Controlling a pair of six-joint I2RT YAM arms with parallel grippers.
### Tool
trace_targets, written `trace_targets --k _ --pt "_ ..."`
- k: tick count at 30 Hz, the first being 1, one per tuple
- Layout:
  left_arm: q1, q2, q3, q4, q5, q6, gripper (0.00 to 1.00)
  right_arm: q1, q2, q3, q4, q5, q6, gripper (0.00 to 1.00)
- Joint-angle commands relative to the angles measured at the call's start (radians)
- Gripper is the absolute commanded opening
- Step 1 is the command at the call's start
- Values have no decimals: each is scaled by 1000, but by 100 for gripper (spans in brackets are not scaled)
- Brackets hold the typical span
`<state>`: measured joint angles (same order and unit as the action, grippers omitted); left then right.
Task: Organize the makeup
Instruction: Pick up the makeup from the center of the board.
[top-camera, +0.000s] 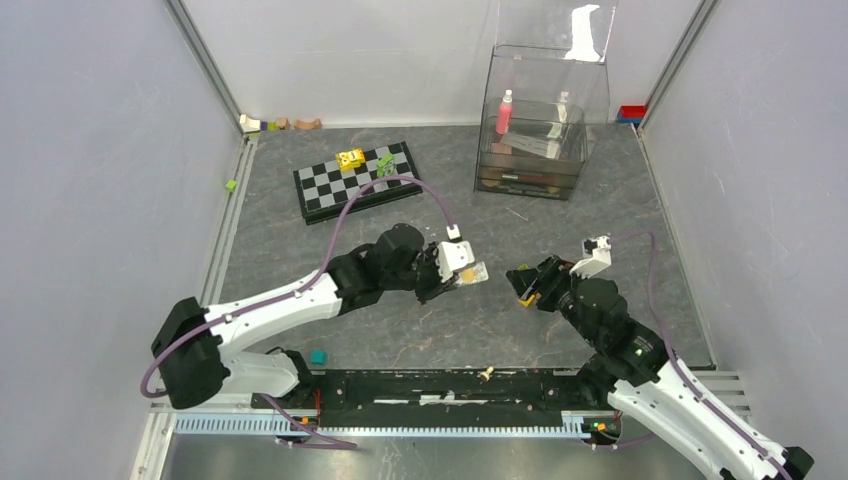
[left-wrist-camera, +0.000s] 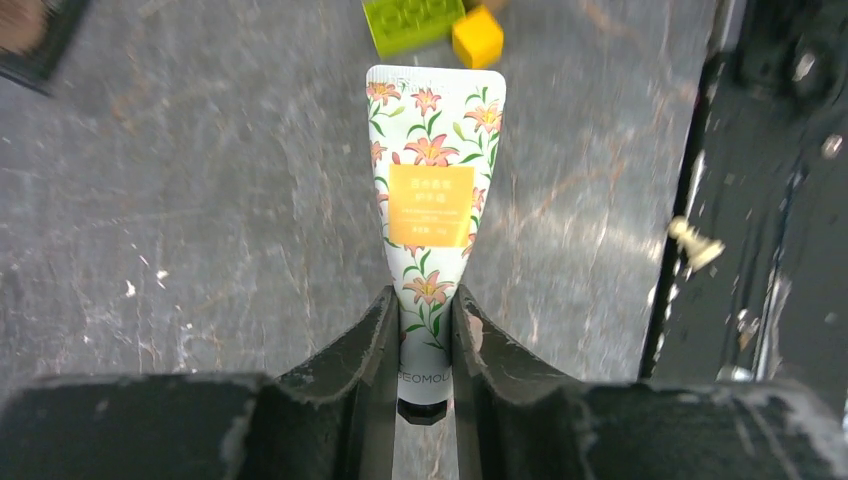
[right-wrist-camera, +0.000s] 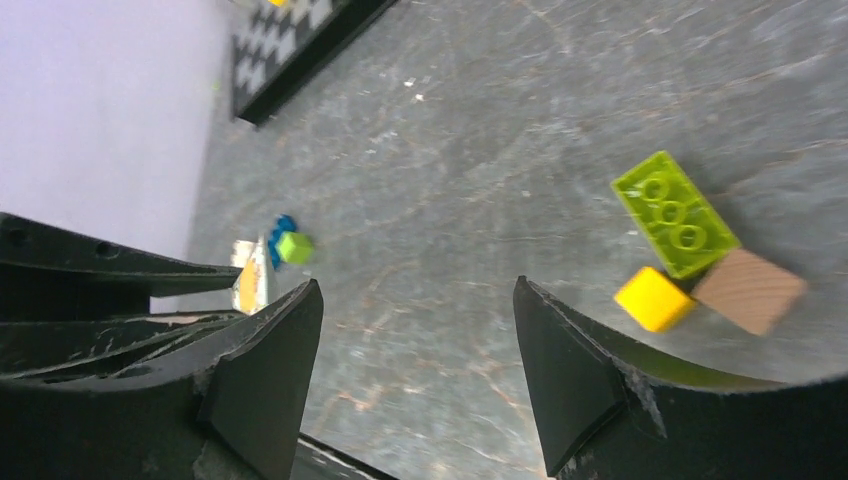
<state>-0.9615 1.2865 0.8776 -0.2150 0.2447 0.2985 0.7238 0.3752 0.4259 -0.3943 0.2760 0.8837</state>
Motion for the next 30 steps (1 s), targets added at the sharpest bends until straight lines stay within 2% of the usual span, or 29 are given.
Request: trace_targets --k 1,5,13,17,21,25,30 --pt "-3 -74 -24 174 -10 -175 25 -1 10 -77 320 -57 182 77" --pt "-5 -95 -46 198 -37 -205 25 0 44 -88 448 -73 184 78" --pt "-5 -113 -85 212 -35 -222 25 0 91 -80 482 -102 165 76" --pt "-10 -110 -82 212 -20 -222 25 0 167 -76 485 -164 155 74" --pt "-14 -93 -75 212 -12 -216 25 0 251 -77 569 -244 141 71" --pt "-20 -75 -66 212 -11 -205 24 0 304 -75 621 -273 140 65" --pt "-24 -60 -63 254 -15 -208 24 -1 326 -86 668 -273 147 46"
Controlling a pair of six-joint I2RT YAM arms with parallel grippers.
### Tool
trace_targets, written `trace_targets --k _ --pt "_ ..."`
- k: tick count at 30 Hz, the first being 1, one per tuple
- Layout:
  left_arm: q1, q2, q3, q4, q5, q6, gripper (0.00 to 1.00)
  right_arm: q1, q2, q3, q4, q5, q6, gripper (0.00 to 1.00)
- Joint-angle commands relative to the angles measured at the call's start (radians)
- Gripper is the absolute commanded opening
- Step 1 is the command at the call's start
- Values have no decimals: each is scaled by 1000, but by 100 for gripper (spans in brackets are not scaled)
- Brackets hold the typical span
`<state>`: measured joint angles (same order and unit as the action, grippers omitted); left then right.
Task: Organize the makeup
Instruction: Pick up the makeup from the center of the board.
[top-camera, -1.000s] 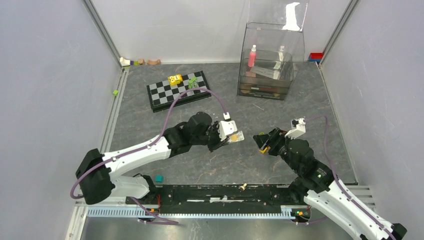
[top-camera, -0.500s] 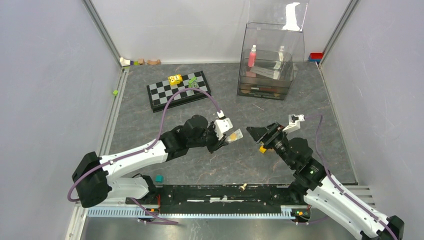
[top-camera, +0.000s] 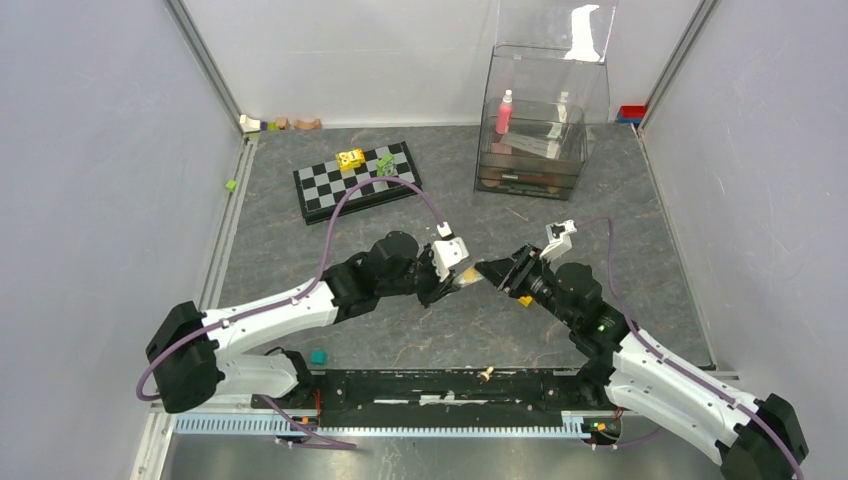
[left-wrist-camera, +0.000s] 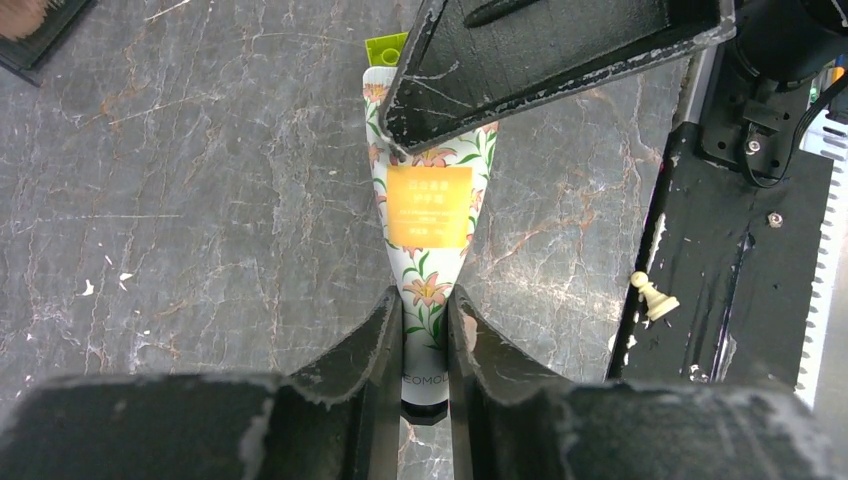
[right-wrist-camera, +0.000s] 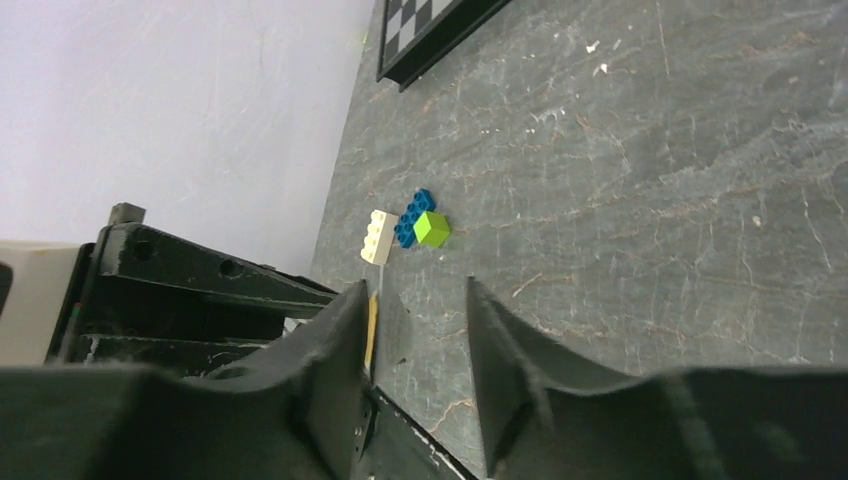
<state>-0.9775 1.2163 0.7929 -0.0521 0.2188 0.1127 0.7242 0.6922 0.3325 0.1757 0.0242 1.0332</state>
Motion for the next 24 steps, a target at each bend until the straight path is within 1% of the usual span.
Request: trace_targets --k 1,3,4,6,7,8,9,10,11,13,15,17,19,21,23,24 --pt "-10 15 24 93 11 -25 24 0 16 7 110 -43 -2 41" --pt "-10 24 13 124 13 -34 25 0 30 1 133 -78 -6 27" --pt "-10 29 11 132 17 -37 27 0 39 -1 145 -95 -9 18" --pt "-10 41 16 133 19 -46 39 0 45 4 145 -107 -33 5" --pt "-11 42 16 135 19 -51 44 -1 42 7 141 -98 -49 0" --pt "-12 42 11 141 20 -61 51 0 34 7 135 -79 -63 0" --pt "-12 38 8 145 23 -71 63 0 27 15 125 -56 -82 0" --pt "-12 33 5 146 31 -80 71 0 18 31 98 -21 -115 0" --pt "-12 22 1 142 43 -85 78 -1 13 54 62 13 -158 0" --pt "-12 -13 -13 129 48 -100 86 0 12 137 -72 121 -258 0" --pt "-12 -72 -41 132 60 -155 98 0 13 188 -139 200 -330 0" --pt "-12 -135 -57 107 25 -205 100 -1 31 256 -233 289 -394 0" --pt "-12 -188 -36 9 -25 -225 100 0 81 355 -331 393 -493 0" --pt "-10 -218 -5 -111 -145 -273 100 -1 128 435 -374 484 -578 0" --pt "-7 -217 59 -284 -300 -326 100 -11 191 530 -404 546 -652 0" --pt "-6 -208 92 -357 -343 -344 100 -20 225 589 -426 568 -689 0"
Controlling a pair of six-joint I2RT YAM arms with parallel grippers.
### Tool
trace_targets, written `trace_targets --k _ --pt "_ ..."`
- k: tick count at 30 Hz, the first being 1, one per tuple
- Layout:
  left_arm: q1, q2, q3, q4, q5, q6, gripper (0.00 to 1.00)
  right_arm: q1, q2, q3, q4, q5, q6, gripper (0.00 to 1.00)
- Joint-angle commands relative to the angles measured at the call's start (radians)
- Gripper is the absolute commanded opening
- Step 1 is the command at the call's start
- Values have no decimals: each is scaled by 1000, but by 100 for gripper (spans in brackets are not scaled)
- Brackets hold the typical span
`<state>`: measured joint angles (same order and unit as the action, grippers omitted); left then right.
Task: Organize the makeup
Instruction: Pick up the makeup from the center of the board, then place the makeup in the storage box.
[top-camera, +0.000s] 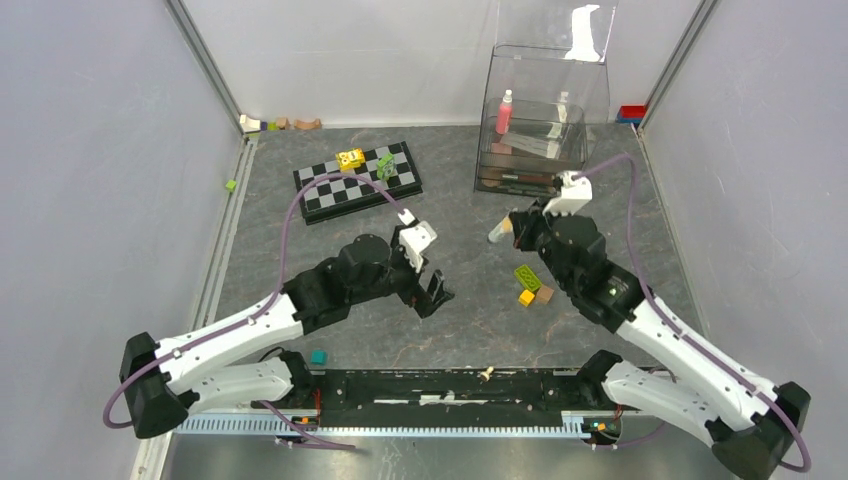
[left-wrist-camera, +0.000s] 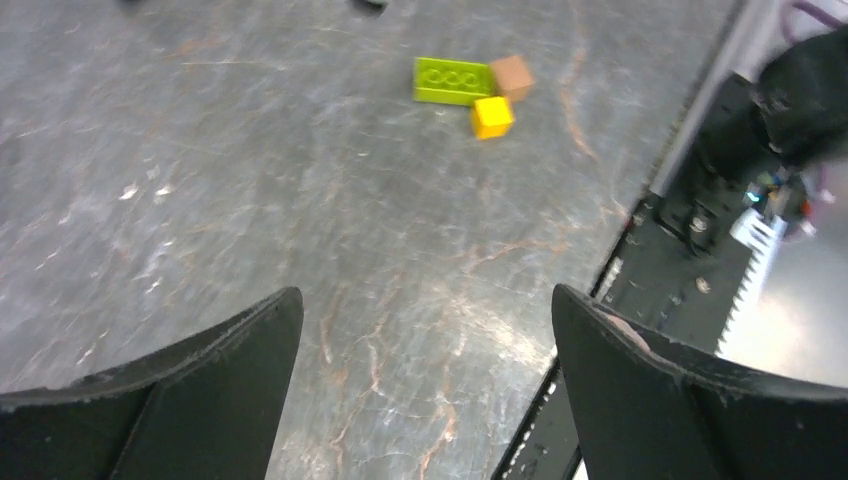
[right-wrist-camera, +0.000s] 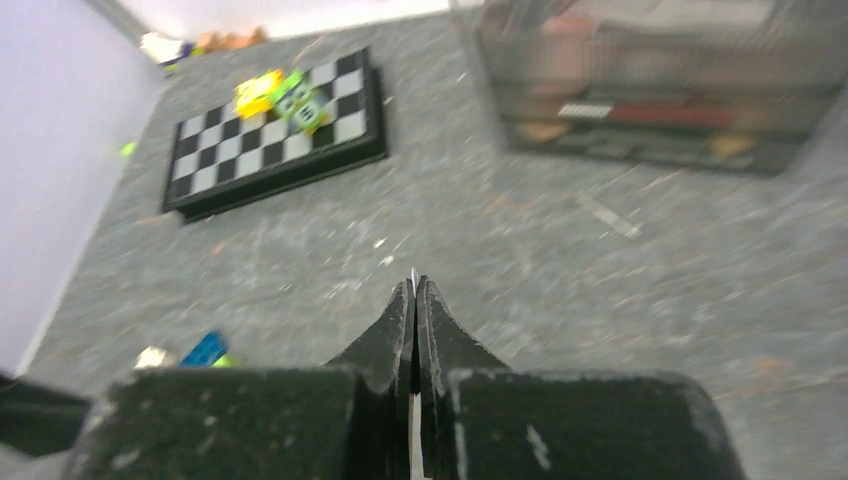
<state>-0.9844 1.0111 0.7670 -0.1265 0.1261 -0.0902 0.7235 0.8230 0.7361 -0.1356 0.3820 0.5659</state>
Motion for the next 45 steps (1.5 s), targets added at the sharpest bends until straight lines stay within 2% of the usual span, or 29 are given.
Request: trace_targets --k 1,3,6,14,21,32,45 --pt "2 15 158 -364 -296 -155 100 -34 138 234 -128 220 -255 0" --pt "3 44 218 -486 -372 -192 100 -76 217 346 -149 211 -305 0" --pt "5 38 234 -547 -398 -203 100 -170 348 473 -144 143 -356 0" --pt "6 -82 147 -548 -553 -177 100 -320 668 812 -77 84 -517 0" --pt "6 -108 94 -541 -640 -159 100 -423 937 1042 -65 -23 -527 0" --pt "10 -24 109 -564 -659 -151 100 -527 1192 1179 48 -178 -475 0" --pt "26 -28 107 -556 -661 -146 100 -541 1316 1259 121 -216 -475 0"
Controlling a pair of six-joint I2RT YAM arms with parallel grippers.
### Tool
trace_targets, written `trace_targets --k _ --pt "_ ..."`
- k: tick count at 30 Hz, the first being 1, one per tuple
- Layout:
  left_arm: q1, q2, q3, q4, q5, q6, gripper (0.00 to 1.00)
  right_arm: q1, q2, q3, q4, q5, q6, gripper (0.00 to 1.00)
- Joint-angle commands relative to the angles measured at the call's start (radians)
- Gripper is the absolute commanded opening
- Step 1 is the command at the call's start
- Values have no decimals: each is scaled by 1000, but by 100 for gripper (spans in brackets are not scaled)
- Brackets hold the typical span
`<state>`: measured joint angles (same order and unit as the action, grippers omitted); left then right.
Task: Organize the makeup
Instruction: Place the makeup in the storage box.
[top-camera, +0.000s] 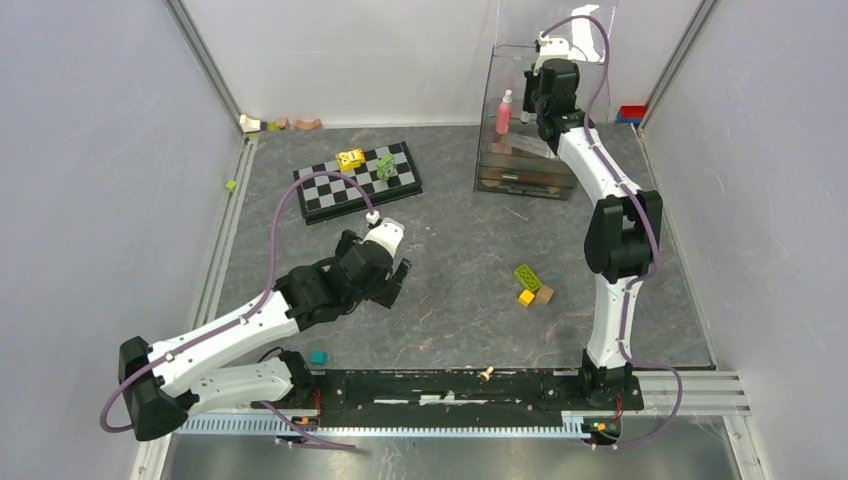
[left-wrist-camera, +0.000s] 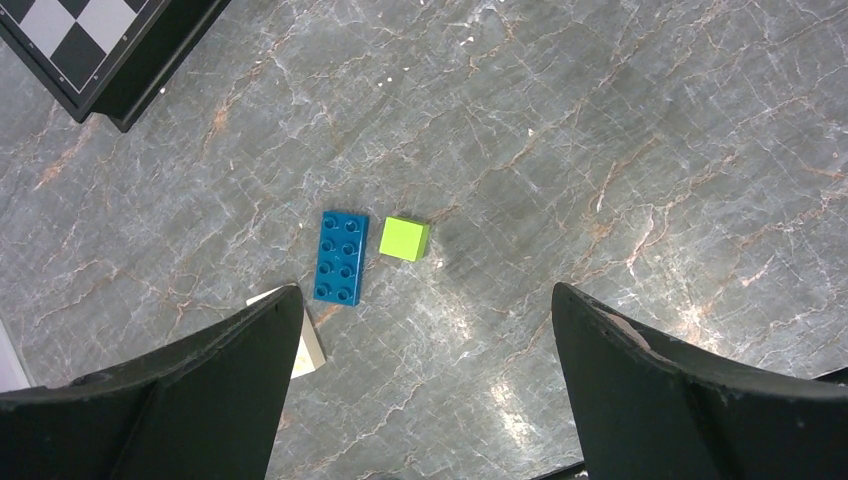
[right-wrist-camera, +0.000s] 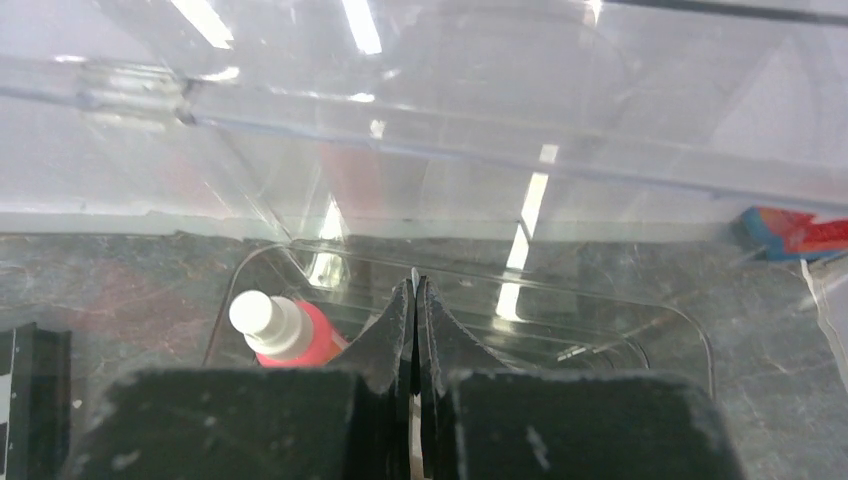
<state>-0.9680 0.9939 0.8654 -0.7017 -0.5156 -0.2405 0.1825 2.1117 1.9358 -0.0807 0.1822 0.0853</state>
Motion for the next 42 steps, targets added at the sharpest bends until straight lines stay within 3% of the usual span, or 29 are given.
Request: trace_targets --k 1,9,17,19,31,42 --pt "11 -10 7 19 -18 4 100 0 36 61 68 -17 6 0" --pt "17 -3 9 19 -15 6 100 -1 66 64 65 -25 4 3" --pt "22 -1 10 20 -11 7 100 1 71 57 63 -30 5 37" --pt "22 0 11 20 -9 7 100 0 68 58 64 -32 5 41" --pt "23 -3 9 19 -6 9 100 0 1 69 71 -21 -3 50" --pt "27 -37 11 22 -18 3 100 0 -255 -12 73 -3 6 52"
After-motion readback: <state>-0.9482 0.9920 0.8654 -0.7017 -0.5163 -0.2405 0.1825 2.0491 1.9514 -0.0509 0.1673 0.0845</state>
